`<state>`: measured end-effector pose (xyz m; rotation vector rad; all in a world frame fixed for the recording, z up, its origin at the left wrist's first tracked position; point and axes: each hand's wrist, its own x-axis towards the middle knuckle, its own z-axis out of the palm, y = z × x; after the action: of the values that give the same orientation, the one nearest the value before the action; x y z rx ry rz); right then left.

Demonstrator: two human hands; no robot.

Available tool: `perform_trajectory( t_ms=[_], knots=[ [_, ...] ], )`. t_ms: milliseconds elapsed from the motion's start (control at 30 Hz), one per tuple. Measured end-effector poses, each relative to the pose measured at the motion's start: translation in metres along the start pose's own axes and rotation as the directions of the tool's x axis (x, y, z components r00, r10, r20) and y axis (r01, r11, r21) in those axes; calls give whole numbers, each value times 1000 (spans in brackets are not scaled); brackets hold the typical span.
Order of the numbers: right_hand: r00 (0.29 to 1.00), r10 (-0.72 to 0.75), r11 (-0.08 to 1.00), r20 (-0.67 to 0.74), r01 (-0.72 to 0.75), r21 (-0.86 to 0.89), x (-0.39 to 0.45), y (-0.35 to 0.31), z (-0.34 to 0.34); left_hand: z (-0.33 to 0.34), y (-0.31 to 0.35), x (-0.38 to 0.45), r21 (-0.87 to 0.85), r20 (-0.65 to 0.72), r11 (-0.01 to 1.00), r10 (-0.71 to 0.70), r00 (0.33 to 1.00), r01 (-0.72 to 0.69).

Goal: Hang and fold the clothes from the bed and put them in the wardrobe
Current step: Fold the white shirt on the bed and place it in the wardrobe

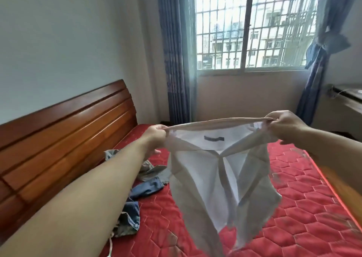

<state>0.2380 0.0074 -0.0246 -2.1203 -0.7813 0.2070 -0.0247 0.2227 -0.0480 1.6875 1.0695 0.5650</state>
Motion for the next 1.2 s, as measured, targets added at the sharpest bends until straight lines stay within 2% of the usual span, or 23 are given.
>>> perform_trajectory(
  t_ms=[100, 167, 233, 333, 400, 533, 667, 867, 967, 1067, 1133, 1200],
  knots=[
    [983, 169, 913, 70, -183, 365, -29, -28, -23, -7, 29, -37, -310, 55, 951, 28, 998, -10],
    [969, 216, 839, 120, -247, 485, -51, -44, -33, -8, 44, -63, -415, 71, 909, 13, 997, 18],
    [958, 246, 802, 147, -286, 524, -72, -52, -44, -11, 54, -87, -444, 93, 896, 13, 996, 29],
    [938, 279, 767, 206, -347, 540, -107, -50, -63, -24, 61, -117, -390, 95, 920, 78, 992, -35],
    [923, 296, 736, 246, -385, 557, -129, -43, -76, -30, 65, -132, -430, 98, 903, 69, 993, -21],
    [920, 256, 677, 297, -391, 623, -156, -41, -96, -30, 77, -162, -461, 58, 887, 66, 996, -32],
    [912, 217, 614, 348, -405, 677, -168, -58, -102, -26, 85, -178, -528, 110, 849, 65, 992, 3],
    [894, 155, 710, 421, -397, 582, -142, -70, -79, -24, 82, -153, -462, 239, 885, 54, 970, 65],
    [897, 104, 776, 429, -343, 529, -115, -65, -60, -26, 75, -120, -408, 326, 912, 115, 939, 30],
    [886, 56, 813, 461, -308, 494, -85, -60, -45, -25, 62, -77, -218, 425, 962, 246, 871, -165],
    [913, 68, 869, 403, -253, 425, -67, -55, -35, -19, 50, -49, 52, 311, 930, 331, 891, -364],
    [941, 76, 931, 330, -186, 315, -54, -49, -25, -8, 39, -26, 295, 191, 808, 472, 861, -509]
  ],
)
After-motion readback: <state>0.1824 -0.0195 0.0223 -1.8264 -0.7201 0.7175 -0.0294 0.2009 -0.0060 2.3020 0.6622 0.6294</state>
